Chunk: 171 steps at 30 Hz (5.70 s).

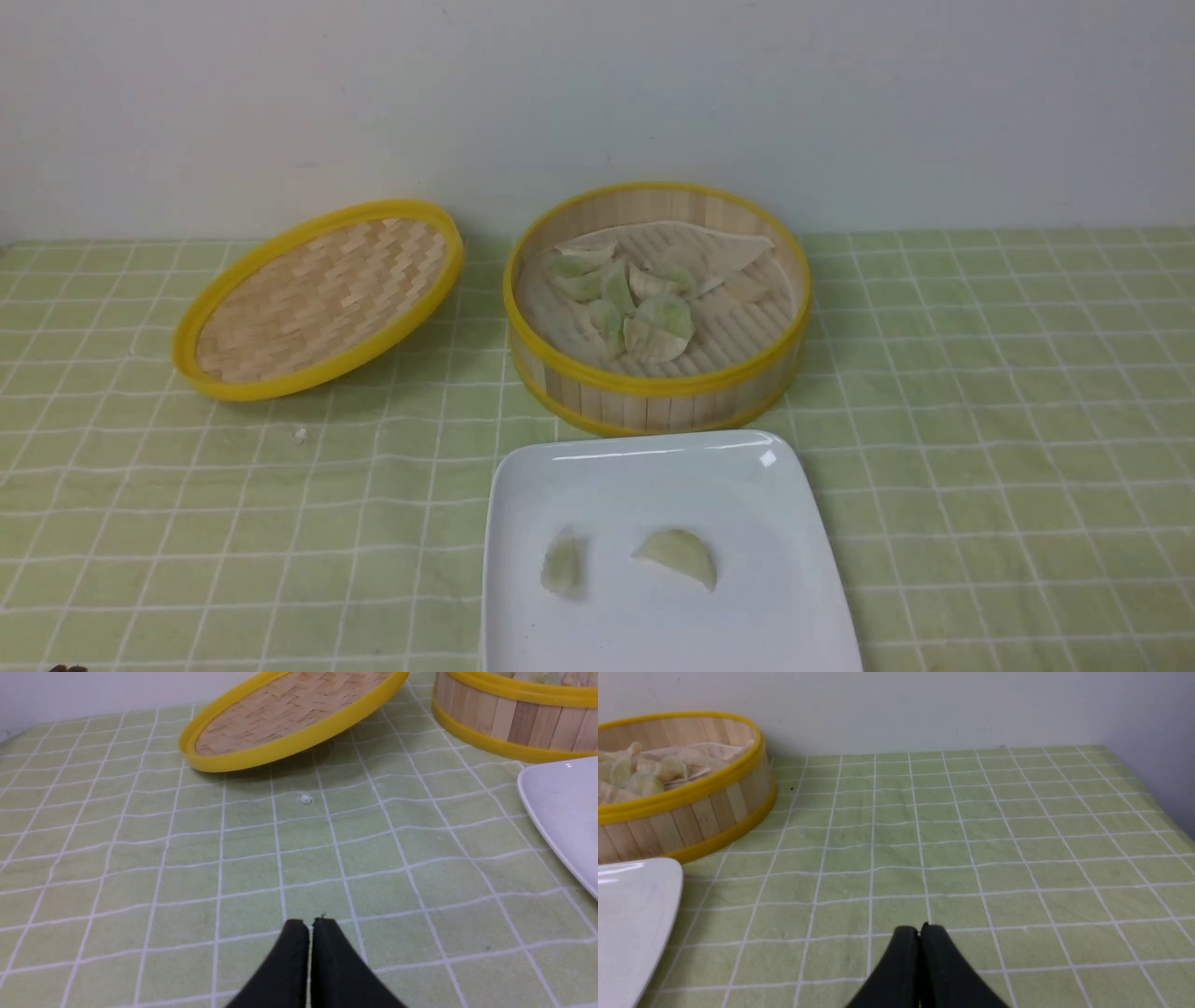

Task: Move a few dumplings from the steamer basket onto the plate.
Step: Use the left arm to grab a dumpling from the steamer, then use the left arm to put the dumpling into the plate

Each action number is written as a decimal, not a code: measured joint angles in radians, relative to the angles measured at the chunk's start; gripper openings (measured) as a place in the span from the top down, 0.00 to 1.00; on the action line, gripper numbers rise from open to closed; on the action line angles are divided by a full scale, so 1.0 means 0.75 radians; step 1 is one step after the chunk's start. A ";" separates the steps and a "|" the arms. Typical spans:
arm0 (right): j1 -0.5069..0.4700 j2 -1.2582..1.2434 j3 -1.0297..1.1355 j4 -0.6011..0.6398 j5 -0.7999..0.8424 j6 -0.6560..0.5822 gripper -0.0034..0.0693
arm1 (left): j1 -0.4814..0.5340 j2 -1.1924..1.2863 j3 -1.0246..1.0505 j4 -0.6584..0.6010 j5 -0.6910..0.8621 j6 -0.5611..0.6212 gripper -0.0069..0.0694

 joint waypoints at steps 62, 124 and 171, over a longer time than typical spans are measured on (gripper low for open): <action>0.094 1.024 -1.348 0.415 1.141 -0.214 0.97 | -0.497 2.897 -2.674 -0.237 0.964 0.113 0.89; 0.094 1.021 -1.303 0.663 1.145 -0.402 0.97 | -0.504 3.290 -3.159 -0.035 0.891 -0.135 0.62; 0.094 1.021 -1.303 0.668 1.150 -0.408 0.97 | -0.614 2.602 -2.575 -0.075 1.141 -0.250 0.72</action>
